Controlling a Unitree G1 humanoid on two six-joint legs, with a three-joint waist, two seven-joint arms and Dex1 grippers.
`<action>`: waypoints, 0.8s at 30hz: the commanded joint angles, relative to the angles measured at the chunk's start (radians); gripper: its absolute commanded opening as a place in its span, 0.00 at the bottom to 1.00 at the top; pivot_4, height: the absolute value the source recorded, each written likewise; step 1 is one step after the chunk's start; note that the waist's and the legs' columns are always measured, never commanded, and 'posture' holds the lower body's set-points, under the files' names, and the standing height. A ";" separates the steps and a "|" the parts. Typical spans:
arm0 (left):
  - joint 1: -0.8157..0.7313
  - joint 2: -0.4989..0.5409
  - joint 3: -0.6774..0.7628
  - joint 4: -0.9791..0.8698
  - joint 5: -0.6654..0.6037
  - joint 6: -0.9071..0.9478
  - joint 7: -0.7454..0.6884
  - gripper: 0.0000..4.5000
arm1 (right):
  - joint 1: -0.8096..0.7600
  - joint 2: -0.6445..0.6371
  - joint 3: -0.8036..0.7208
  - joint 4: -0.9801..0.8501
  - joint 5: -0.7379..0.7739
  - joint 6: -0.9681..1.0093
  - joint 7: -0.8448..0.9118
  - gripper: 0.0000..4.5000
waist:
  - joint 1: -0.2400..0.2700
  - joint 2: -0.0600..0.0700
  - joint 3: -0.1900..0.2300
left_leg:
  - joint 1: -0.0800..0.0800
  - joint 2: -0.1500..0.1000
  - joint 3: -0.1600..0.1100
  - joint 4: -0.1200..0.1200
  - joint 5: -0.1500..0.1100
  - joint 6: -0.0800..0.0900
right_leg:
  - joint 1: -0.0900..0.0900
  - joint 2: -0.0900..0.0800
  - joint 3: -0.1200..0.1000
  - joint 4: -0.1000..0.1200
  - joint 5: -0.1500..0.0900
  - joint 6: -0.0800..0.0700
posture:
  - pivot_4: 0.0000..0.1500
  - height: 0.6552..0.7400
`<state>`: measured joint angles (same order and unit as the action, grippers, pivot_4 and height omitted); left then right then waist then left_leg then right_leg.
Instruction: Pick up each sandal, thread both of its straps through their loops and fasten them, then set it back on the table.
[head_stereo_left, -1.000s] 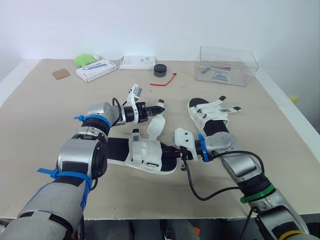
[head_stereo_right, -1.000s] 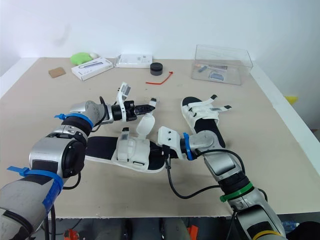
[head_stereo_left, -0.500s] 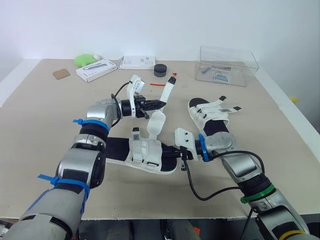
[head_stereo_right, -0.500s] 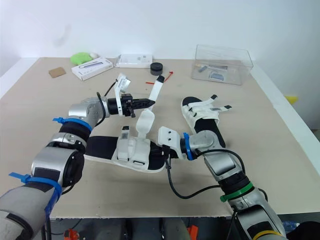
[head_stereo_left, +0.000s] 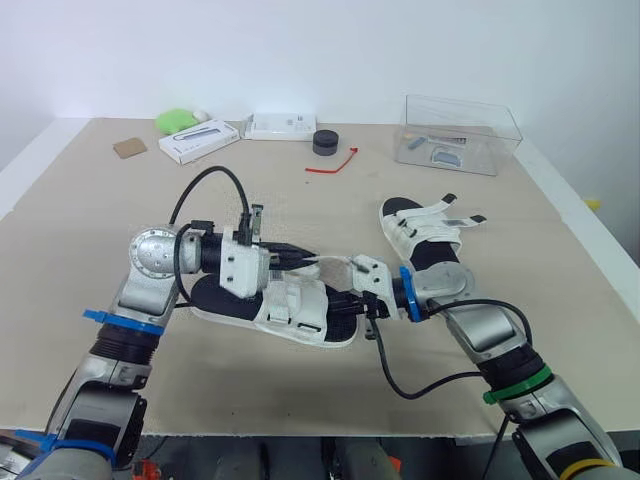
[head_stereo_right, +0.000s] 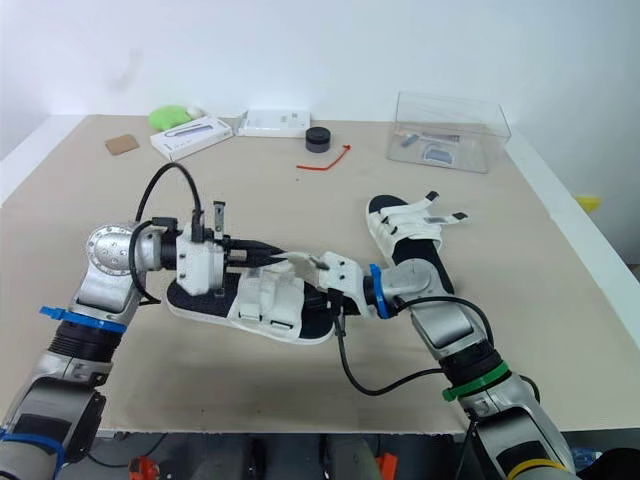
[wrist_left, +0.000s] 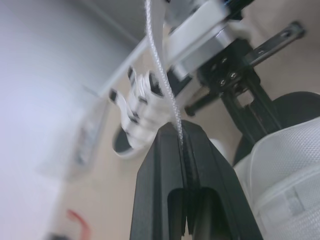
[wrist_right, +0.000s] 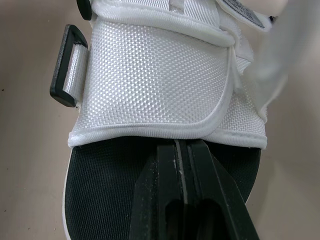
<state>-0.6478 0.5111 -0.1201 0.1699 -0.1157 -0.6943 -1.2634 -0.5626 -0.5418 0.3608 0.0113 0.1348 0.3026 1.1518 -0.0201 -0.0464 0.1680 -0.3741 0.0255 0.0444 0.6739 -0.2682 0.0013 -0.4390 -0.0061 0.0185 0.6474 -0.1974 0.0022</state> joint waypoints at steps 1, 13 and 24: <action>-0.011 0.054 0.007 0.051 0.027 -0.308 0.038 0.00 | 0.006 -0.006 0.017 0.034 -0.029 0.002 0.002 0.00 | 0.000 0.000 0.000 | 0.000 0.000 0.000 0.000 0.000 0.000 | 0.000 0.000 0.000 0.000 0.000 0.000 | 1.00 1.00; -0.004 0.193 -0.191 0.138 0.039 -0.423 0.097 0.21 | -0.005 0.003 0.024 0.061 -0.034 -0.014 0.008 0.00 | -0.001 0.000 0.000 | 0.002 0.002 0.006 0.000 0.000 0.001 | 0.000 0.001 0.001 0.000 0.002 0.002 | 1.00 1.00; 0.106 0.318 -0.102 -0.223 -0.238 0.331 0.158 0.88 | 0.000 -0.001 0.029 0.063 -0.031 -0.018 0.019 0.00 | -0.003 0.000 0.000 | 0.002 0.003 0.007 0.000 0.000 0.001 | -0.001 0.003 0.002 0.000 0.002 0.001 | 1.00 1.00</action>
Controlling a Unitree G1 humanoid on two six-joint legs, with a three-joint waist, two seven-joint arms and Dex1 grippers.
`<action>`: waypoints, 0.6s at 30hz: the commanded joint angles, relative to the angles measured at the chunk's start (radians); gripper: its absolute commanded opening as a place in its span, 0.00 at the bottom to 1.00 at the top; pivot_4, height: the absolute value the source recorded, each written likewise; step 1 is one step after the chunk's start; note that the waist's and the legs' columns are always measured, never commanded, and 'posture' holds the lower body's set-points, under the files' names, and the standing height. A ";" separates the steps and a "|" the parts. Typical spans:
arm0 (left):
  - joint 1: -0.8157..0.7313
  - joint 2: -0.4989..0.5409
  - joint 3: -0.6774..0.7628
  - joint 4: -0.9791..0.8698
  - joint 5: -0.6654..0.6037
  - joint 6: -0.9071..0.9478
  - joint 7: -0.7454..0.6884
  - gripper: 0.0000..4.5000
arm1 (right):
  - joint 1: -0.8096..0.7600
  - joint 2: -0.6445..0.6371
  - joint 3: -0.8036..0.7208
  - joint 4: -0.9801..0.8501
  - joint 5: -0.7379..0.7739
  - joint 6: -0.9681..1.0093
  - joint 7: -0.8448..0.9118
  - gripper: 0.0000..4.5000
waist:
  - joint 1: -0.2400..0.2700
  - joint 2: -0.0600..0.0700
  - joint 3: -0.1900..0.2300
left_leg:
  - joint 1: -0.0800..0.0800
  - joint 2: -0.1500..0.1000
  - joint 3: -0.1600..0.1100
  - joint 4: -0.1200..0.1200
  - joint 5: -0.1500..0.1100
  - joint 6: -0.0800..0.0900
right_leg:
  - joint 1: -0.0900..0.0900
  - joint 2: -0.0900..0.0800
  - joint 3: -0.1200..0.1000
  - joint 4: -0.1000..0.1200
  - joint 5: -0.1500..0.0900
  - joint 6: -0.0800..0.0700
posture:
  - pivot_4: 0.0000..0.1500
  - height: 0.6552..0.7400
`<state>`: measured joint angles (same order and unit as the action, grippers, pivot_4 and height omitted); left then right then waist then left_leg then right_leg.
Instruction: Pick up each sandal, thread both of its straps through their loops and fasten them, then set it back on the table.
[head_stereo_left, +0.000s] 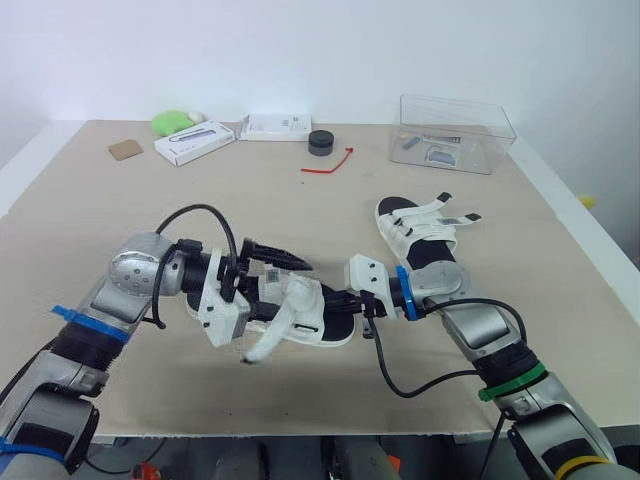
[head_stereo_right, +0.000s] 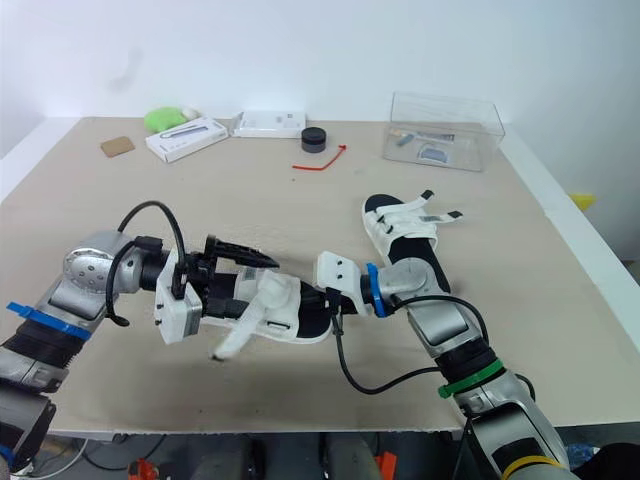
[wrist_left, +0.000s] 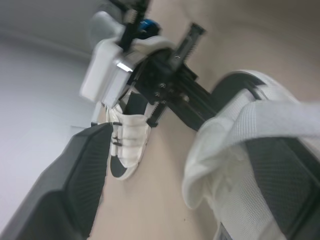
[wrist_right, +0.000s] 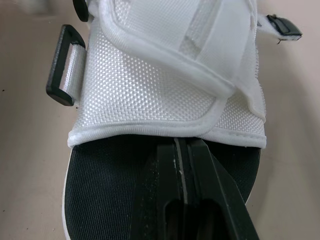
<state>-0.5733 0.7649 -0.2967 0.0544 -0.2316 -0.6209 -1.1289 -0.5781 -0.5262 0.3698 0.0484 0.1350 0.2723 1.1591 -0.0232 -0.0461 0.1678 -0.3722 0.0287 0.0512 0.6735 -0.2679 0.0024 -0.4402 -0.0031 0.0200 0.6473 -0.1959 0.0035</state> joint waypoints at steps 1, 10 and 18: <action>0.056 0.090 0.089 -0.145 -0.157 0.339 0.020 0.88 | 0.016 -0.019 0.022 0.026 -0.031 0.010 0.015 0.00 | -0.001 0.000 0.000 | 0.000 0.000 0.000 0.000 0.000 0.000 | 0.000 0.000 0.000 0.000 0.000 0.000 | 1.00 1.00; 0.372 0.424 0.266 -0.412 -0.592 1.164 -0.048 0.88 | 0.018 -0.025 0.027 0.034 -0.031 -0.004 0.037 0.00 | 0.001 0.000 0.000 | 0.001 0.001 -0.001 -0.003 -0.001 0.000 | -0.001 0.001 -0.001 0.001 -0.004 -0.002 | 1.00 1.00; 0.499 0.262 0.300 -0.633 -1.045 1.505 0.332 0.88 | 0.014 -0.004 0.039 0.046 -0.037 -0.012 0.034 0.00 | 0.002 0.000 0.000 | 0.003 0.001 -0.001 -0.002 -0.001 -0.001 | 0.000 -0.002 -0.001 0.000 -0.005 -0.001 | 1.00 1.00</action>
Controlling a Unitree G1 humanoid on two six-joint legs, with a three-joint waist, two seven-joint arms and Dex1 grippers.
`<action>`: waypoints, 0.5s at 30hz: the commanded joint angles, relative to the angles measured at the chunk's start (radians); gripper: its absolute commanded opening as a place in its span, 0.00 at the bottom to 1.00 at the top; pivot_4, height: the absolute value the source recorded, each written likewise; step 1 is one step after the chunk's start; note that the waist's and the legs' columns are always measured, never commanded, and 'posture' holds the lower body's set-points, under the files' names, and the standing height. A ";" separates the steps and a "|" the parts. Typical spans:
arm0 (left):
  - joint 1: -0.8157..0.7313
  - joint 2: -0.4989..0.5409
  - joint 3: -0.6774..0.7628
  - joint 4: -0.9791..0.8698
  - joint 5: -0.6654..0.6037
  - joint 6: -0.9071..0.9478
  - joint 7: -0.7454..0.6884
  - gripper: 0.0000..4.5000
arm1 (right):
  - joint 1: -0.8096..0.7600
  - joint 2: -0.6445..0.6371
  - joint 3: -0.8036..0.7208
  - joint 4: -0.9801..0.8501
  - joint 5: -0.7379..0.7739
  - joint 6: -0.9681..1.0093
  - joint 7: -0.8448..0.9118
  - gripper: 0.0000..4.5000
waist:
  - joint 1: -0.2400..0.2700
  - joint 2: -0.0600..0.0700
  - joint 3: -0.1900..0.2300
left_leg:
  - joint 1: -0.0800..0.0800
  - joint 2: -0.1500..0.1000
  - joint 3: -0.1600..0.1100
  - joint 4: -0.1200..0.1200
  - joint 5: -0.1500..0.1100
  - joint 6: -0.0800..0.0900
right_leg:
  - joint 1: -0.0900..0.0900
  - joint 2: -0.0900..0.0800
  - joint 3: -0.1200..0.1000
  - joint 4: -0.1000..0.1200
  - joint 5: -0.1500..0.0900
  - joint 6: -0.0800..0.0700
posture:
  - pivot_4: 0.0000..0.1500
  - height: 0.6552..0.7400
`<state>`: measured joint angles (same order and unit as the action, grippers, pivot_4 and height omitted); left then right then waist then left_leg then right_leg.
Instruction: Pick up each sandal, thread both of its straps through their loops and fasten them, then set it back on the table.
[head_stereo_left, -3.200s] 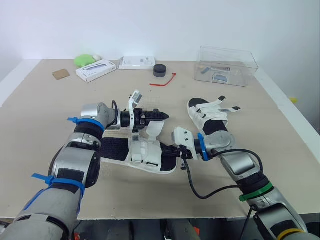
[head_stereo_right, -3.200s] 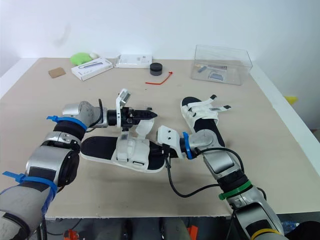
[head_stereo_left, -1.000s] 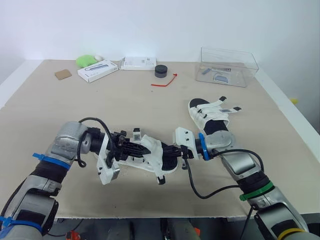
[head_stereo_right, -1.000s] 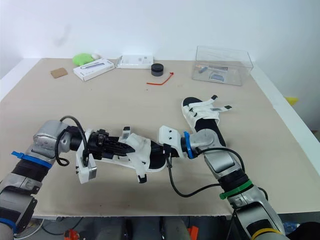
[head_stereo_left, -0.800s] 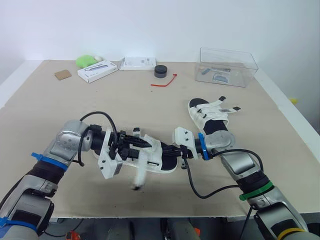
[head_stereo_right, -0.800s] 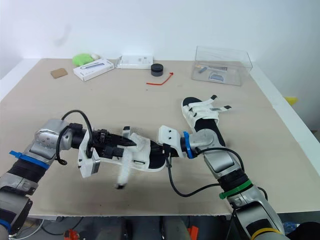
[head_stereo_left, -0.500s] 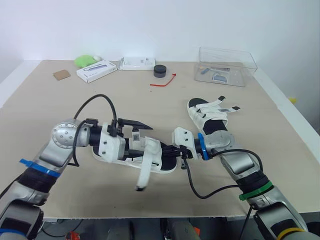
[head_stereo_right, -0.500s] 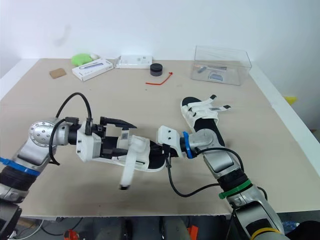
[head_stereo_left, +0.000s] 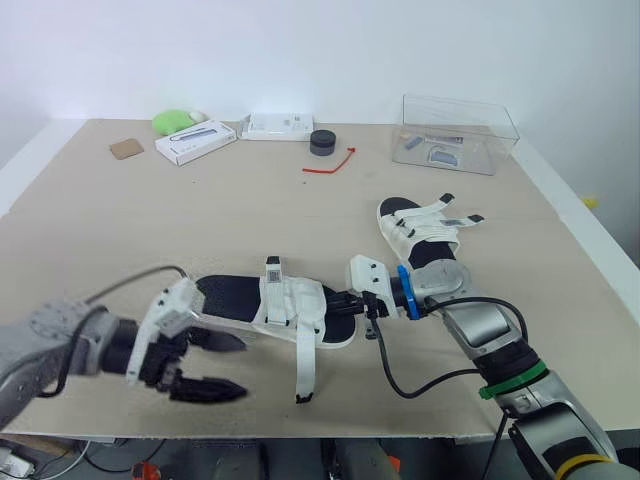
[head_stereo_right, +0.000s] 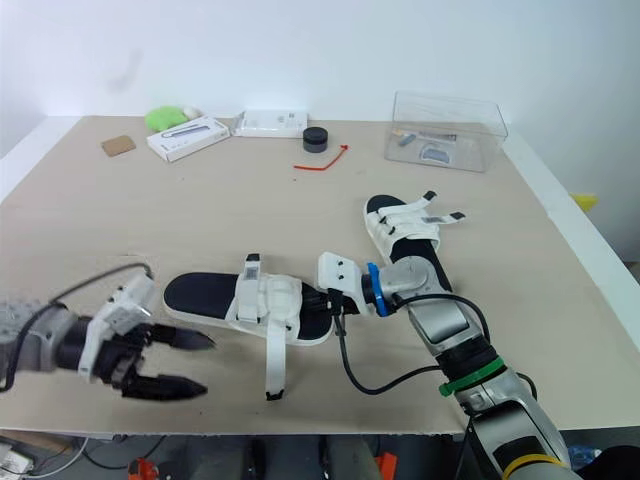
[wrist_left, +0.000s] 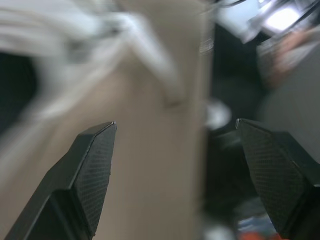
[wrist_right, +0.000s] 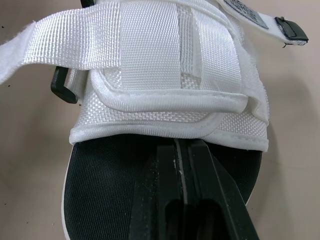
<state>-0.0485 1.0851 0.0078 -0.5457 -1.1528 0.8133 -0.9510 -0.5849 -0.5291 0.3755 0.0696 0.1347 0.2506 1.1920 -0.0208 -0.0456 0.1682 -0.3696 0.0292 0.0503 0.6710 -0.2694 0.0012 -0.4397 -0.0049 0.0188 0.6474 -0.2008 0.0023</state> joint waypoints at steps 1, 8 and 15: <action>-0.042 -0.086 -0.016 -0.032 -0.162 0.103 0.199 0.88 | 0.021 0.000 0.033 0.024 -0.037 0.011 0.001 0.00 | 0.000 -0.001 0.000 | 0.000 0.000 -0.001 0.000 0.000 0.000 | 0.001 0.000 0.000 0.000 0.000 0.000 | 1.00 1.00; -0.170 -0.237 -0.130 0.047 -0.295 0.286 0.454 0.88 | 0.024 -0.009 0.030 0.014 -0.036 0.016 0.003 0.00 | -0.002 0.000 -0.001 | 0.001 0.000 -0.005 0.000 0.001 -0.001 | 0.002 0.003 0.001 0.001 0.000 -0.003 | 1.00 1.00; -0.215 -0.264 -0.136 0.090 -0.288 0.359 0.448 0.88 | 0.033 -0.026 0.019 -0.006 -0.035 0.034 -0.006 0.00 | 0.000 -0.001 -0.001 | 0.001 -0.001 -0.006 0.000 0.000 -0.001 | 0.002 0.002 0.000 0.001 -0.001 -0.003 | 1.00 1.00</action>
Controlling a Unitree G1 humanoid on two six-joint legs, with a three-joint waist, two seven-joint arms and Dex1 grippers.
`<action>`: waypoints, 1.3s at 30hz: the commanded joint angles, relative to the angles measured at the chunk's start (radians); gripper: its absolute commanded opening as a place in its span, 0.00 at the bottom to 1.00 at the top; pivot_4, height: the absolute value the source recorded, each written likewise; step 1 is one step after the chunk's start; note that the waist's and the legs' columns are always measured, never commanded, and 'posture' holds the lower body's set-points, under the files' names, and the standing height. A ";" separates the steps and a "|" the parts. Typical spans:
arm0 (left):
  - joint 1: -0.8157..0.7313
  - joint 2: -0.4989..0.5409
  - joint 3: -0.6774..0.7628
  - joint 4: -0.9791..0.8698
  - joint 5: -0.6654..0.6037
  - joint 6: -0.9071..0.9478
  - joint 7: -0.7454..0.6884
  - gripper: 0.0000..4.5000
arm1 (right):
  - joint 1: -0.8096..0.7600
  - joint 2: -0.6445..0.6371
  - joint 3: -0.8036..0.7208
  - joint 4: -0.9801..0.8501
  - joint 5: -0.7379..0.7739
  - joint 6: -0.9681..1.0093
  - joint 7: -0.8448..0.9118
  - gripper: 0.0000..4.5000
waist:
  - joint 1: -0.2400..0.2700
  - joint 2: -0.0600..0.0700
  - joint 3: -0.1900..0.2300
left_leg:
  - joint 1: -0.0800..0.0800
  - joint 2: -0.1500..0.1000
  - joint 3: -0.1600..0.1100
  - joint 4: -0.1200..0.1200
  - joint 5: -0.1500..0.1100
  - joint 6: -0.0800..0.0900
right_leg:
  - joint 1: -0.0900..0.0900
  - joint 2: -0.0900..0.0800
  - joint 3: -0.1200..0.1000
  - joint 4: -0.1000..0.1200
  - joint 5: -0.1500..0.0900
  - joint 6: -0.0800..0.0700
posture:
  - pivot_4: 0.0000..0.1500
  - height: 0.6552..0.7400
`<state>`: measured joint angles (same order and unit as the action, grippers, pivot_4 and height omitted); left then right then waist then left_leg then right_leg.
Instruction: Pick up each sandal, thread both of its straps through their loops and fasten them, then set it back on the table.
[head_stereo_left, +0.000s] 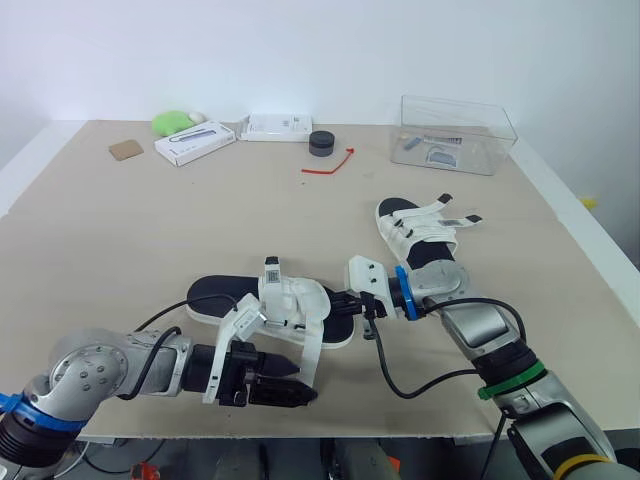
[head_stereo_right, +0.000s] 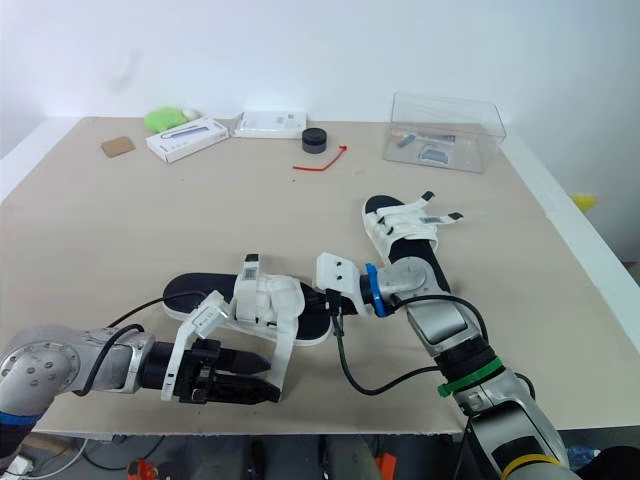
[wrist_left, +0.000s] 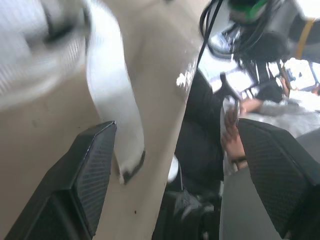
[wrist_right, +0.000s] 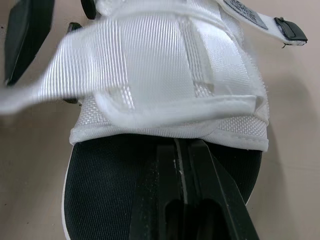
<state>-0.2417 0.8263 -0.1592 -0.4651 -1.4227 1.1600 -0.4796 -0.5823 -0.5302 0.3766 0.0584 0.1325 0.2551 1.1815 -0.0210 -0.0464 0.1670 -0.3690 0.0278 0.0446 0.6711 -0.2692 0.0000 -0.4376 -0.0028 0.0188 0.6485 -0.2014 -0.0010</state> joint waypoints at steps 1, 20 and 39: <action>-0.024 0.008 0.046 0.018 -0.022 0.022 -0.040 0.88 | 0.033 -0.026 0.017 -0.001 -0.031 0.034 0.004 0.00 | 0.000 0.000 0.000 | 0.000 0.000 0.000 0.000 0.000 0.000 | 0.000 0.000 0.000 0.000 0.000 0.000 | 1.00 1.00; -0.022 -0.063 0.053 0.016 0.121 0.051 -0.151 0.88 | 0.023 -0.019 0.020 0.008 -0.034 0.034 0.002 0.00 | 0.000 0.000 -0.001 | -0.001 -0.001 -0.002 0.000 0.000 -0.001 | 0.001 -0.002 -0.002 -0.001 -0.002 0.001 | 1.00 1.00; -0.038 -0.146 0.036 0.040 0.190 0.083 -0.169 0.02 | 0.029 -0.026 0.015 -0.001 -0.032 0.041 -0.003 0.00 | 0.000 0.000 -0.001 | -0.001 -0.001 -0.003 0.000 0.000 -0.001 | 0.001 -0.002 -0.002 -0.001 -0.002 0.001 | 1.00 1.00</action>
<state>-0.2830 0.6833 -0.1406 -0.4096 -1.2173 1.2349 -0.6423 -0.5736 -0.5393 0.3718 0.0382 0.1336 0.2742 1.1753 -0.0207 -0.0466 0.1664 -0.3696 0.0265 0.0414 0.6713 -0.2696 -0.0009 -0.4364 -0.0044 0.0166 0.6477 -0.2029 -0.0001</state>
